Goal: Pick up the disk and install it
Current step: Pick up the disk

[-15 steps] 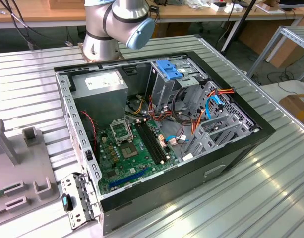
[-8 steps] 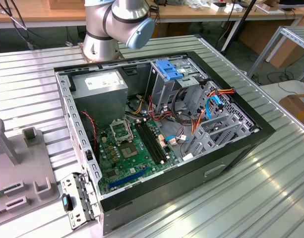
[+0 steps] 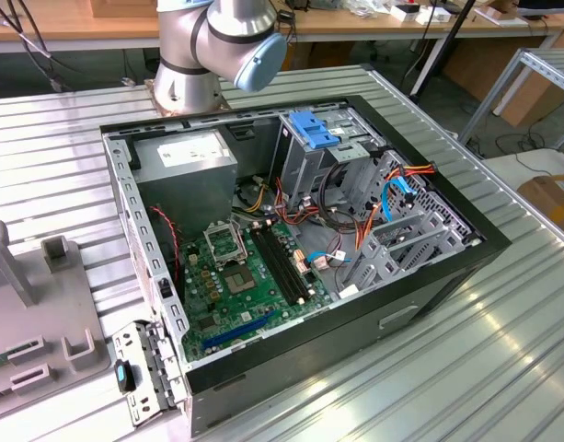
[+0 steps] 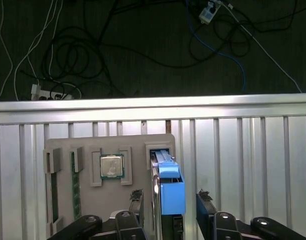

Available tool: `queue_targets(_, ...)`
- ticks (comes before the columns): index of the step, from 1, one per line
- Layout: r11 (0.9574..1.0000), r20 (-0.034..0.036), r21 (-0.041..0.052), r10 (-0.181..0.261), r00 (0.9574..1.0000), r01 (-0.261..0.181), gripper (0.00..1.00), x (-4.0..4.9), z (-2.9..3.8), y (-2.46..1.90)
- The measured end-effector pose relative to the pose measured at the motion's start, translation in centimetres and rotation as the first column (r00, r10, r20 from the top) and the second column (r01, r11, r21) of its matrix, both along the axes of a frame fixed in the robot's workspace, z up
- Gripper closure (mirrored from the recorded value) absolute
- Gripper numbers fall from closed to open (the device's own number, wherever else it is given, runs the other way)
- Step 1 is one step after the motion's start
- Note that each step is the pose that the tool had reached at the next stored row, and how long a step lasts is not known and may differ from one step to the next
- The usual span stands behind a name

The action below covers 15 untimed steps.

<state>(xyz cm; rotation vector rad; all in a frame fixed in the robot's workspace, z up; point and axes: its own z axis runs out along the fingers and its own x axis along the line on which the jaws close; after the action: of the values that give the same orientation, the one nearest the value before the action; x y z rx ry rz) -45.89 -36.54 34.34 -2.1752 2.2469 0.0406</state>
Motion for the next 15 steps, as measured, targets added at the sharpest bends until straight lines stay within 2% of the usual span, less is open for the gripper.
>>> queue_targets(7,1.0,-0.0001,-0.0001,0.0,1.0,0.0,0.46,0.0,-0.22,0.0)
queue_targets(15,1.0,0.0002,0.0,0.001,1.0,-0.001,0.46,-0.01,-1.11,0.0)
